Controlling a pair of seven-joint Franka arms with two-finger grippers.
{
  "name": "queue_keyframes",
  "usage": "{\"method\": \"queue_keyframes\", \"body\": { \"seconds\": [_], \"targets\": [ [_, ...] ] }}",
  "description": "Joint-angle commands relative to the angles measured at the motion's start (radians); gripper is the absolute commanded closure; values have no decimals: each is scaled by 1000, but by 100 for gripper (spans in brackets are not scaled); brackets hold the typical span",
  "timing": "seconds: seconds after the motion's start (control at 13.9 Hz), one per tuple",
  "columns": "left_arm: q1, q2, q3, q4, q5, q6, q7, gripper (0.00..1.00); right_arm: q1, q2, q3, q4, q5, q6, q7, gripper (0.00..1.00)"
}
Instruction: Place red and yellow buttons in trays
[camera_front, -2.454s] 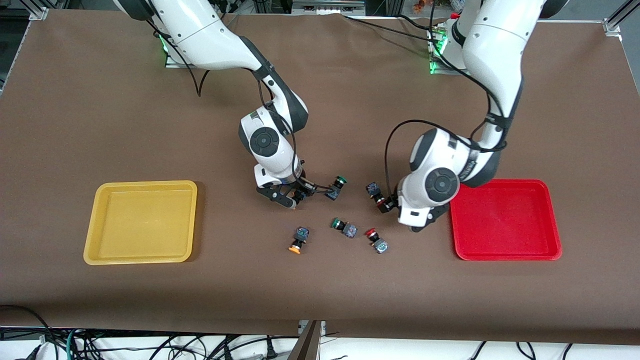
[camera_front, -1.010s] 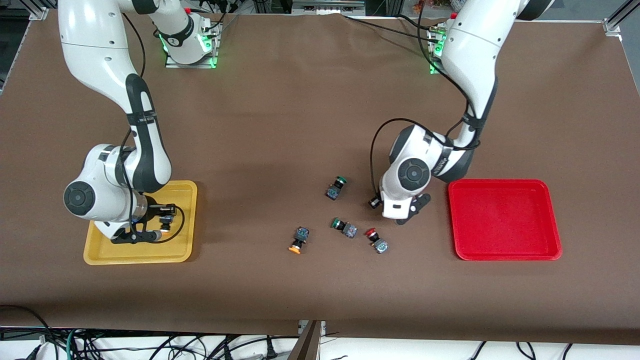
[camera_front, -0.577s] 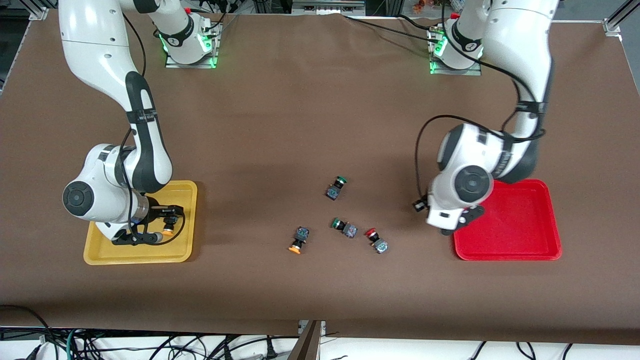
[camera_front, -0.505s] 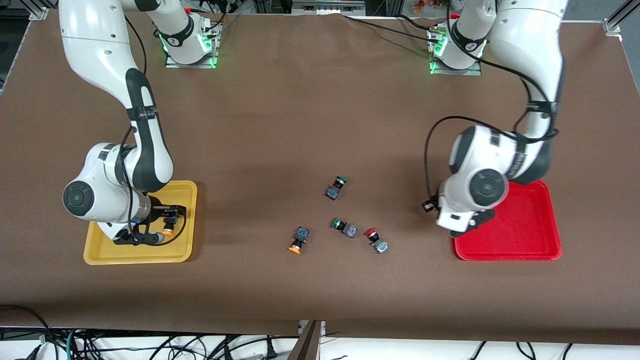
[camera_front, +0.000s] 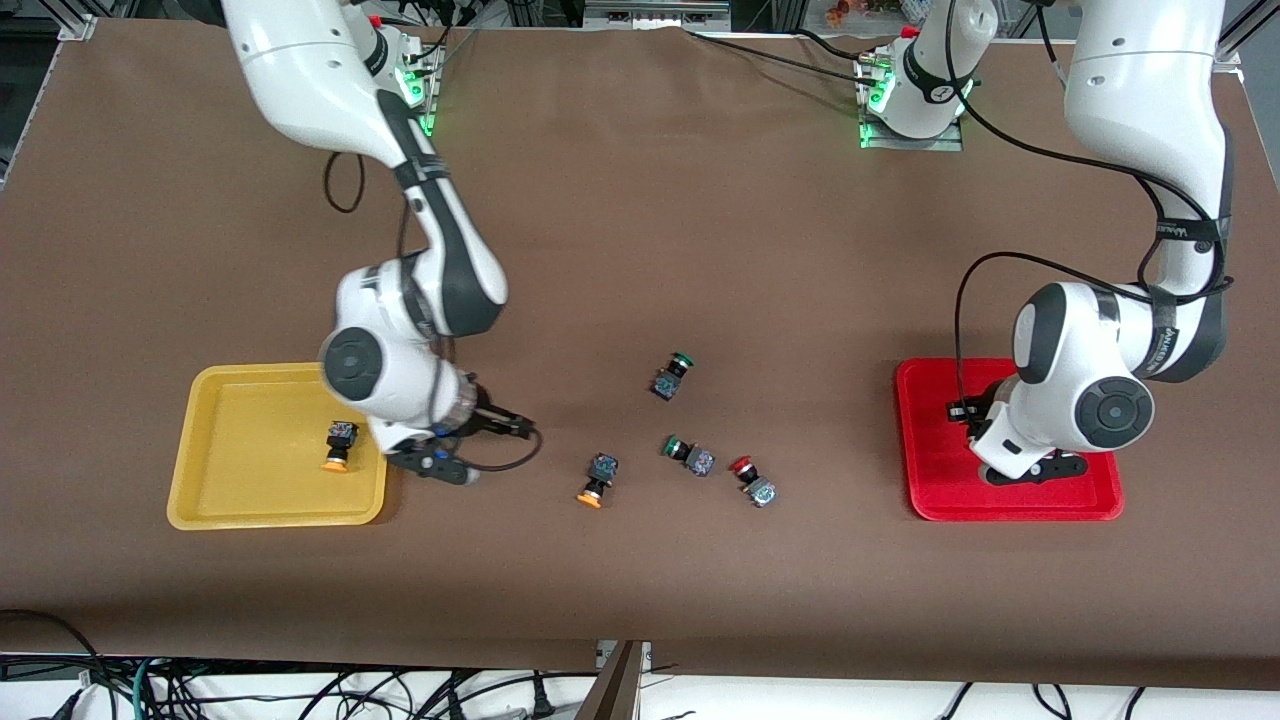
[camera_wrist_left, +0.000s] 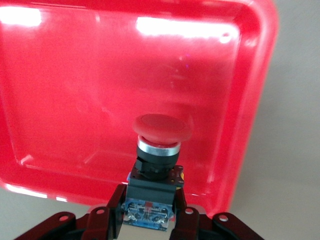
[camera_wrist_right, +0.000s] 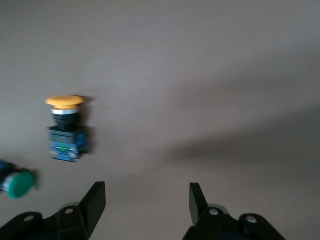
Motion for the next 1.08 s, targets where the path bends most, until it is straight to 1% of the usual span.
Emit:
{"method": "queue_keyframes", "body": {
  "seconds": [0.0,0.07,0.14,0.22,0.29,0.43,0.58,0.79,0.87,1.01],
  "targets": [
    [31,34,-15,-5,9,21,85,81,-2,106,45,128,16,65,144,24],
    [28,34,-15,-7,9,21,86,79,16,127,45,159,16,81,193,24],
    [28,34,-17,-7,9,21,86,72,33,153,47,197,16,97,236,24],
    [29,34,-17,-7,8,21,86,43,38,181,51,234,17,126,266,24],
    [29,34,-17,-7,6,23,86,0,38,215,75,271,17,165,289,24],
    [26,29,-17,2,6,20,84,0,38,277,96,320,17,235,296,24],
    [20,8,-20,21,6,17,73,0,38,288,97,322,16,252,295,24],
    [0,-7,-25,102,3,12,50,0,38,285,93,319,-2,233,292,24],
    [-5,-7,-29,134,-9,12,41,0,38,284,91,319,-24,220,292,24],
    [-38,11,-29,215,-11,20,36,0,36,285,90,319,-41,219,287,24]
  ]
}}
